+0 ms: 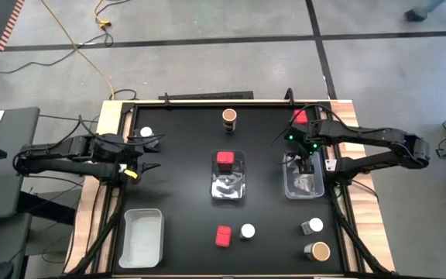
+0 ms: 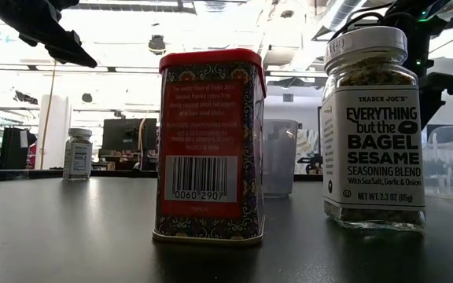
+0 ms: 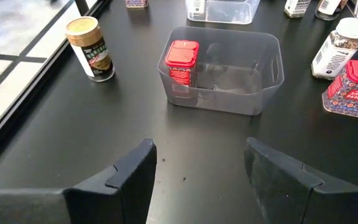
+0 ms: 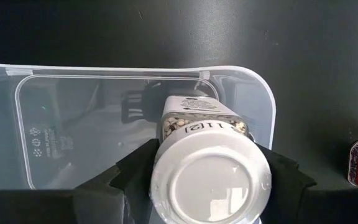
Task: Sort spices by type
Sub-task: Put the white seasoning bottle into the transparent bin
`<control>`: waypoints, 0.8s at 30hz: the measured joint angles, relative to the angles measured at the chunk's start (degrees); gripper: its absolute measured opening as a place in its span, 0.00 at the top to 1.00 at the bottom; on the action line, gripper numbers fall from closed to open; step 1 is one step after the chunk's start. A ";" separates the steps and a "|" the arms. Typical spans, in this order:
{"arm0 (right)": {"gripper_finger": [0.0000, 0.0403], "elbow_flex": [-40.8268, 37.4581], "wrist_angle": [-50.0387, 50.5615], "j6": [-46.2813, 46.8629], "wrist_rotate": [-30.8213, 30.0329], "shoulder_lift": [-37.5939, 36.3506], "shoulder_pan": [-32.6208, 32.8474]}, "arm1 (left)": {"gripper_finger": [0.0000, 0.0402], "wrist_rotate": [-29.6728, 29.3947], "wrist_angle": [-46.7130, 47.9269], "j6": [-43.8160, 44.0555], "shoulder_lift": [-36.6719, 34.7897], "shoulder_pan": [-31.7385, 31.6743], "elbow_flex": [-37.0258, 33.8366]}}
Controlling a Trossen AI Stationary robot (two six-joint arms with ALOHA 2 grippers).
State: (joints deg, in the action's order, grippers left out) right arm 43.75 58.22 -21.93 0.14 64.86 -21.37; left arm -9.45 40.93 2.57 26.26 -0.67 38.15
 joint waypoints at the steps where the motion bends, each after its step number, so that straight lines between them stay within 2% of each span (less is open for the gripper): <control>1: 0.39 0.00 0.00 0.00 0.00 0.00 0.00 | 0.43 0.00 0.00 0.00 0.00 -0.02 0.00; 16: 0.17 -0.04 0.07 -0.42 0.00 0.00 0.00 | 0.43 0.00 0.00 0.00 0.00 -0.02 0.00; 24: 0.15 1.90 4.66 0.09 0.00 0.00 0.00 | 0.43 0.00 0.00 0.00 0.00 -0.01 0.00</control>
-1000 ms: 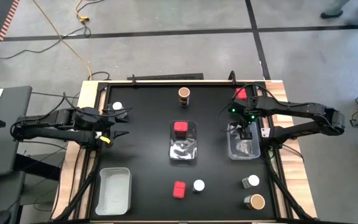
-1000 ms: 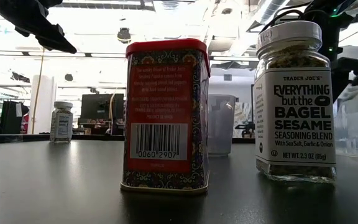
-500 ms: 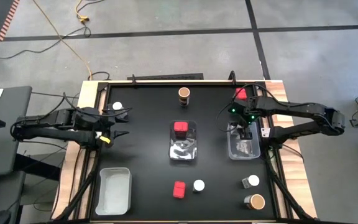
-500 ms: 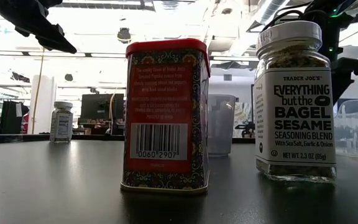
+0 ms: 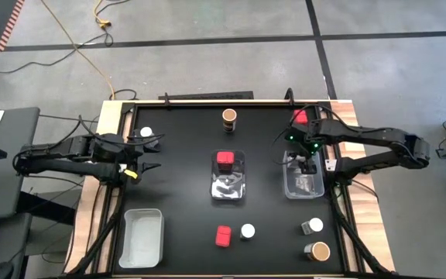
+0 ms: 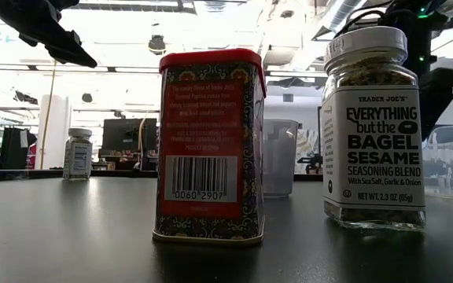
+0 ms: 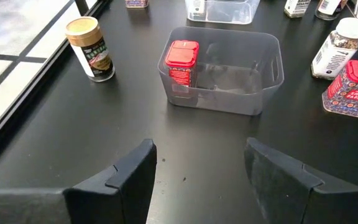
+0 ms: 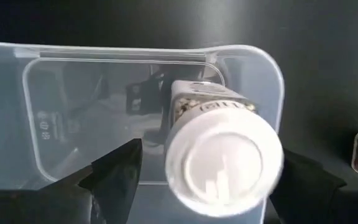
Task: Sort spices by type
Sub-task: Put the white seasoning bottle into the transparent bin
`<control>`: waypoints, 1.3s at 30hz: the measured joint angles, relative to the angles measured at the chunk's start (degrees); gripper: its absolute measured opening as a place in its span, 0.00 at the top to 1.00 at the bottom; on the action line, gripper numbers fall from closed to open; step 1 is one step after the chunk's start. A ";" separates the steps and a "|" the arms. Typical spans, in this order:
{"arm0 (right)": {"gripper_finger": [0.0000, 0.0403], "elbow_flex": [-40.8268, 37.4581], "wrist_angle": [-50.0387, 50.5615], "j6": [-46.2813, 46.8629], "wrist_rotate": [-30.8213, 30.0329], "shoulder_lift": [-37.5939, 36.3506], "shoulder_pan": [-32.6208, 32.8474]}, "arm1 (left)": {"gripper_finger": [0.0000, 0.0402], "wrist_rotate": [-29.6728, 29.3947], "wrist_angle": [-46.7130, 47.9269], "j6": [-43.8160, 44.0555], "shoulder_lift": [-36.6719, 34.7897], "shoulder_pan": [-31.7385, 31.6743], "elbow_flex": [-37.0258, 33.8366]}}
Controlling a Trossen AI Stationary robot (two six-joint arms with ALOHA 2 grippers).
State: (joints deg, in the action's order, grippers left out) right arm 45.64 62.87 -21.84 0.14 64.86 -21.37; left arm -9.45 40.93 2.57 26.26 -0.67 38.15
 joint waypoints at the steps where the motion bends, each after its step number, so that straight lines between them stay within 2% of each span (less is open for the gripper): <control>1: 0.15 0.72 0.57 0.56 0.00 -0.03 0.00 | 0.43 0.00 -0.02 0.00 -0.02 -0.01 0.00; 7: 0.15 5.73 4.33 2.98 0.00 -2.04 0.00 | 0.43 0.00 -0.01 -0.02 0.00 -0.01 0.00; 13: 0.15 9.87 10.74 10.68 0.00 -6.00 -0.07 | 0.43 0.00 -0.01 -0.01 -0.02 0.00 0.00; 20: 0.15 10.56 11.76 31.41 -0.04 -12.67 -0.07 | 0.43 0.00 -0.02 0.00 -0.02 -0.01 0.00; 30: 0.15 10.56 11.69 52.78 -0.44 -16.56 -0.07 | 0.43 0.00 -0.02 0.13 -0.01 -0.01 0.00; 35: 0.15 10.56 11.72 65.12 -2.86 -16.11 -0.07 | 0.43 0.00 -0.03 0.20 0.00 -0.01 0.00; 39: 0.15 10.56 11.70 74.90 -7.58 -16.05 0.28 | 0.43 -0.45 -0.15 -0.01 -0.01 -0.01 0.00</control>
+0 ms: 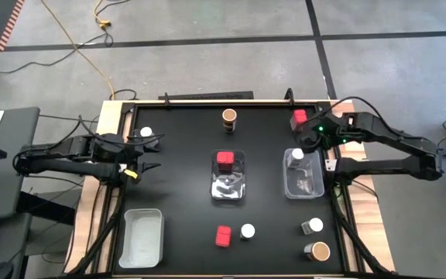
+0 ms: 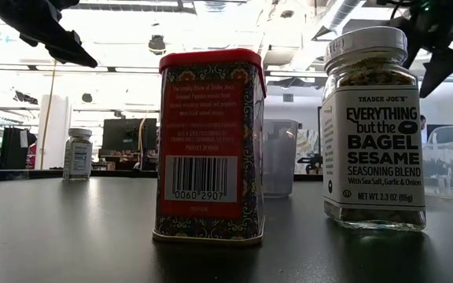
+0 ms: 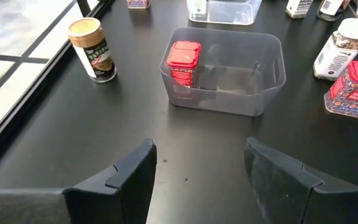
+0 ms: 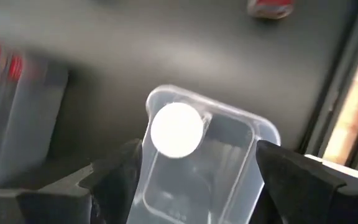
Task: Sort spices by type
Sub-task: Put the white seasoning bottle into the transparent bin
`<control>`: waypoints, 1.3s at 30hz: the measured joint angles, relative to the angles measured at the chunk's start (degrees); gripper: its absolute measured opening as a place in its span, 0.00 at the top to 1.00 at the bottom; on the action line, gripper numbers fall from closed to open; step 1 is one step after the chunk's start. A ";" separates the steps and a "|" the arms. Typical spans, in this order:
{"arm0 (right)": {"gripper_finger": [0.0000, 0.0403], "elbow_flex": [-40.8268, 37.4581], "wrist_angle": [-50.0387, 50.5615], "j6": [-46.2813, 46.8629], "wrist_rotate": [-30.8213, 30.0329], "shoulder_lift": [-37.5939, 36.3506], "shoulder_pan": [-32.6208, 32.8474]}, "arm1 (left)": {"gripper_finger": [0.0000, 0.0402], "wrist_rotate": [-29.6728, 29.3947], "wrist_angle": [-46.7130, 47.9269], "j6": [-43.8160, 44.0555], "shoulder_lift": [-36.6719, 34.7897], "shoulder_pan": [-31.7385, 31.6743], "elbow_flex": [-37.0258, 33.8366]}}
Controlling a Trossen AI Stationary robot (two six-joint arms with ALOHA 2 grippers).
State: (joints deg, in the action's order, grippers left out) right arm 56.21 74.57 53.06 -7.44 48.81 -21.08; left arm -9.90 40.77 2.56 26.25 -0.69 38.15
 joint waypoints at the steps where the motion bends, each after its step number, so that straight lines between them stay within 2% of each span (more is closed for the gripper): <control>1: 0.15 0.00 0.08 2.03 -1.50 -0.02 0.32 | 0.43 -0.15 -0.01 0.10 0.01 0.00 0.00; 5: 0.15 0.00 -0.09 8.57 -8.10 -0.06 2.45 | 0.43 -1.09 -0.02 0.26 -0.01 0.00 0.00; 10: 0.15 0.00 -2.00 9.89 -16.27 -0.06 6.57 | 0.43 -4.04 -1.72 3.66 -0.01 0.00 0.00; 14: 0.15 0.00 -4.58 4.83 -24.19 -0.09 11.02 | 0.43 -8.81 -2.22 8.61 0.48 0.00 0.00; 17: 0.15 0.00 -5.86 0.26 -27.39 -0.09 14.55 | 0.43 -10.47 -2.36 9.77 2.35 0.00 0.00; 20: 0.15 0.00 -6.81 0.62 -27.68 -0.22 17.62 | 0.43 -10.47 -4.16 9.44 5.82 0.01 0.00; 24: 0.15 0.00 -6.82 9.40 -26.90 -0.12 22.77 | 0.43 -10.48 -6.44 8.98 10.32 0.02 1.12; 27: 0.17 0.00 -8.30 15.49 -23.77 1.13 27.25 | 0.43 -10.49 -7.64 6.13 12.80 0.00 3.59; 30: 0.19 0.00 -10.21 20.95 -21.12 3.87 31.99 | 0.43 -11.04 -8.28 3.06 14.63 0.02 5.73; 33: 0.22 0.97 -10.44 26.28 -21.01 7.97 36.80 | 0.43 -11.92 -8.46 1.55 15.69 0.00 7.69; 39: 0.24 6.73 -6.72 34.99 -18.65 17.87 43.45 | 0.43 -12.14 -8.09 -0.60 15.61 0.00 10.06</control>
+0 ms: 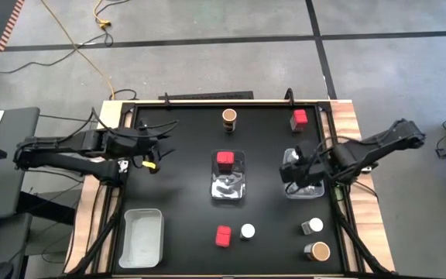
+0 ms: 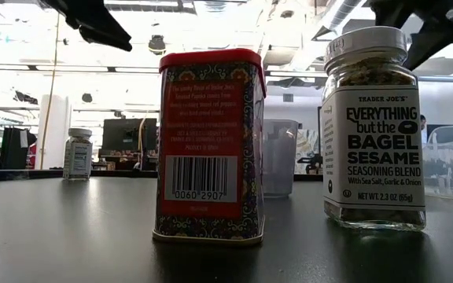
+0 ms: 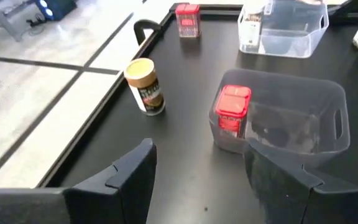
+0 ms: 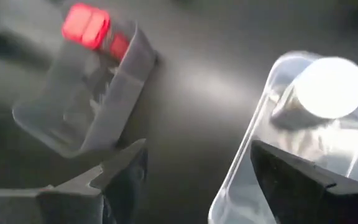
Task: Sort spices by type
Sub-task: Put the white seasoning bottle into the transparent bin
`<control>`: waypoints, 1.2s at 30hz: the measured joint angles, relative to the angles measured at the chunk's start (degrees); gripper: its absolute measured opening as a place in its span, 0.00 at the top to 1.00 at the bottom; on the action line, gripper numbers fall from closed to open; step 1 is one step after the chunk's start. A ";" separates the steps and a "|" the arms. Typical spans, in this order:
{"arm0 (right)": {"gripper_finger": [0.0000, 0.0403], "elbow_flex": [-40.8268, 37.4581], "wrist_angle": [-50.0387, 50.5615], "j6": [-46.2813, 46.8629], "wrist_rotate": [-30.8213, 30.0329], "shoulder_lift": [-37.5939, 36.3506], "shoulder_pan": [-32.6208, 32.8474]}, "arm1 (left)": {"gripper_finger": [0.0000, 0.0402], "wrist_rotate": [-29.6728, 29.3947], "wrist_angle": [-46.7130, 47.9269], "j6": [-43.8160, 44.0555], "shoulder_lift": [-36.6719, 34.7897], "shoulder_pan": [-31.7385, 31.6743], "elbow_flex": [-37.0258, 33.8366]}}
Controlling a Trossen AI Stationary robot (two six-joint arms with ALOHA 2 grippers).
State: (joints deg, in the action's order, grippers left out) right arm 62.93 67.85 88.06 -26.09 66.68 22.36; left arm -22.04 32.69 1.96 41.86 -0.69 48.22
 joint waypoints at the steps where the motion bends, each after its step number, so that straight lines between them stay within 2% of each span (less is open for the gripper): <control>1: 0.24 1.37 1.16 0.84 1.32 1.66 0.87 | 0.43 0.00 -0.04 0.02 -0.10 0.00 0.25; 9: 0.24 12.01 10.21 6.83 11.50 13.81 7.76 | 0.43 0.55 4.78 6.11 -1.00 3.87 0.60; 15: 0.24 15.99 15.55 15.48 12.11 18.10 16.93 | 0.43 -1.27 7.40 13.29 -2.87 10.45 0.60; 20: 0.24 15.94 15.94 23.00 12.29 19.10 25.19 | 0.43 -3.74 8.43 16.71 -5.55 13.71 0.60; 27: 0.24 15.54 17.90 33.76 12.31 19.23 34.31 | 0.43 -3.80 9.29 19.30 -7.95 14.03 0.60; 31: 0.24 13.09 16.89 36.80 14.56 19.22 36.94 | 0.43 -3.80 9.23 20.91 -7.88 14.03 0.60; 36: 0.24 9.12 12.94 36.38 15.70 19.25 37.18 | 0.43 -3.81 10.44 23.07 -7.26 14.03 0.60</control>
State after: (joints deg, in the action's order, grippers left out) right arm 72.05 80.79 124.43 -10.39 85.93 59.55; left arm -25.85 43.12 25.03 34.61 13.34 48.82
